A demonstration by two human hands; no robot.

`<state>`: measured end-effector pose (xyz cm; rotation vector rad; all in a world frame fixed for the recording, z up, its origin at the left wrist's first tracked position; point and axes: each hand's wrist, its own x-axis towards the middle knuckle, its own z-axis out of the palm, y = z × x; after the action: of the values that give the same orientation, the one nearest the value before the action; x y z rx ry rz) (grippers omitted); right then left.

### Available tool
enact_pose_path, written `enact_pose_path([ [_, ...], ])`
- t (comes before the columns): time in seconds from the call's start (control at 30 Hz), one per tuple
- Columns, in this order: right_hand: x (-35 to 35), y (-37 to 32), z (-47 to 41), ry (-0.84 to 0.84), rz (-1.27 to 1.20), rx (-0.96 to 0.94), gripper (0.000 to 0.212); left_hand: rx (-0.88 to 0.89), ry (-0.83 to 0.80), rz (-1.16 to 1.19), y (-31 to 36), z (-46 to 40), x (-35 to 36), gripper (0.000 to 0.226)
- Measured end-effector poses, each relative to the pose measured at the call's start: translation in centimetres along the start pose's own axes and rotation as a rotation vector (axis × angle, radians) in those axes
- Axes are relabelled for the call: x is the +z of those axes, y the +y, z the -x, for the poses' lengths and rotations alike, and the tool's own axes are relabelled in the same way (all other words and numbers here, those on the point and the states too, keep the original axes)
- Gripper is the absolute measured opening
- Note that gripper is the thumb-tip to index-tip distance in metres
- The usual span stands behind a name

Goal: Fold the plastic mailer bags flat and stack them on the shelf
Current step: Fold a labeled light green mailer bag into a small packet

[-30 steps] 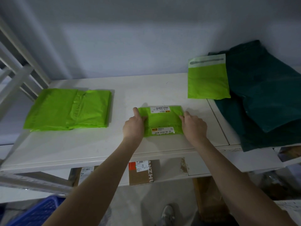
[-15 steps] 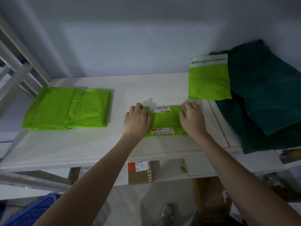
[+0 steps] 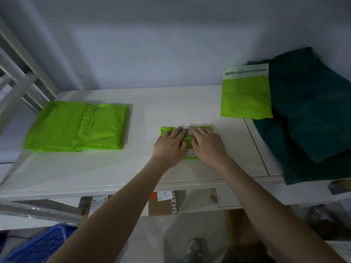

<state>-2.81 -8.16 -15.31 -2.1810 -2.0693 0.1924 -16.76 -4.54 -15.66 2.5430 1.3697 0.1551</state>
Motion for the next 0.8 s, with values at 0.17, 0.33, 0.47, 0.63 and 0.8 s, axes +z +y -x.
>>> enact_pose_path([
  [0.17, -0.4, -0.5, -0.4, -0.074, 0.043, 0.014, 0.047, -0.038, -0.079, -0.069, 0.4, -0.3, -0.5, 0.051],
  [0.33, -0.8, -0.5, -0.8, -0.064, 0.048, 0.034, 0.04, -0.054, -0.104, -0.099, 0.9, -0.5, -1.1, 0.05],
  [0.47, -0.6, -0.3, -0.5, -0.067, 0.052, 0.033, 0.044, -0.07, -0.097, -0.091, 1.0, -0.6, -1.0, 0.051],
  [0.63, -0.7, -0.6, -0.9, -0.07, 0.064, 0.063, 0.04, -0.092, -0.095, -0.049, 0.9, -1.0, -0.9, 0.049],
  [0.8, -0.4, -0.2, -0.7, -0.051, 0.06, 0.106, 0.043, -0.121, -0.08, -0.083, 0.6, -0.8, -0.8, 0.048],
])
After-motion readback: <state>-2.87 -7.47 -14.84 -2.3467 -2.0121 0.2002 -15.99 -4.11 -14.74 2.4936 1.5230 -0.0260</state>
